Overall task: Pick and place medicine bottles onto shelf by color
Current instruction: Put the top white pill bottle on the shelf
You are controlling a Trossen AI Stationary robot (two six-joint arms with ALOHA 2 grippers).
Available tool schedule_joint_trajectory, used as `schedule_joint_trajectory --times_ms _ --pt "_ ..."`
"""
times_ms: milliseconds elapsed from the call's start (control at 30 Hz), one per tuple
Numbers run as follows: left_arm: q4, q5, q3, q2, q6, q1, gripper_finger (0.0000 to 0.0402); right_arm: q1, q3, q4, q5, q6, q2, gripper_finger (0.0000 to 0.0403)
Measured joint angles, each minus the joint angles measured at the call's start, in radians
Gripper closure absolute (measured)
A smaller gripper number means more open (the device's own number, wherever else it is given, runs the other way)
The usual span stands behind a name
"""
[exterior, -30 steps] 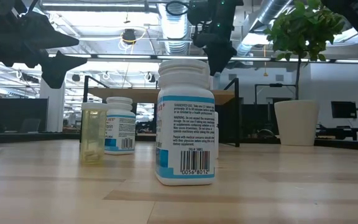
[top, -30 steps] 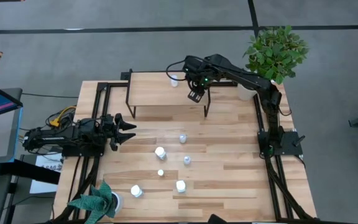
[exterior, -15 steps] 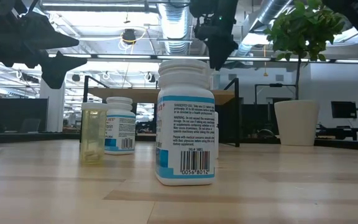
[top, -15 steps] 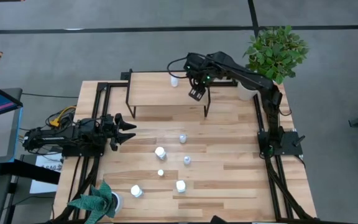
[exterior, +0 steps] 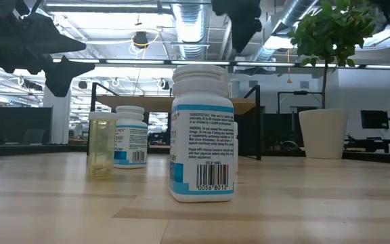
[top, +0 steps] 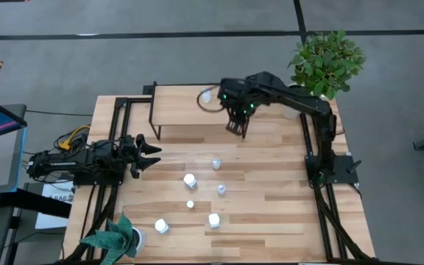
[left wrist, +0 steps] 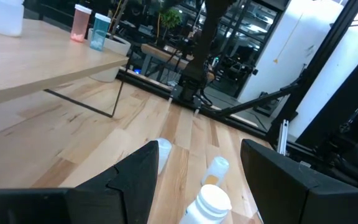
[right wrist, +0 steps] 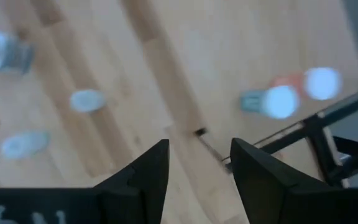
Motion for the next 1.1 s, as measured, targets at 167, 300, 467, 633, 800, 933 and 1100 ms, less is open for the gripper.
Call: schedule_joint_trajectory --times_ms 167,300,467,633,800,933,1100 --pt "0.0 0.0 0.0 0.002 0.0 0.0 0.0184 0.116 -0.08 0.003 -0.003 -0.002 -0.067 0.022" --pt "0.0 0.0 0.0 0.002 0.0 0.0 0.0184 0.194 -0.209 0.036 -0.001 0.0 -0.143 0.0223" --pt "0.0 0.0 0.0 0.002 0.0 0.0 0.0184 0.264 -0.452 0.216 0.002 0.032 -0.257 0.0223" --pt "0.005 -0.03 0.0 0.002 0.022 0.0 0.0184 0.329 -0.718 0.378 -0.003 0.103 -0.372 0.0226" --pt "0.011 -0.062 0.0 0.002 0.056 0.0 0.0184 0.41 -0.962 0.584 -0.004 0.241 -0.47 0.023" --pt "0.026 -0.057 0.024 0.018 0.09 0.0 0.0184 0.473 -1.102 0.751 -0.005 0.28 -0.509 0.0229" --pt "-0.068 -0.027 0.125 0.159 0.143 0.0 0.0184 0.522 -1.18 0.88 -0.005 0.304 -0.511 0.0233"
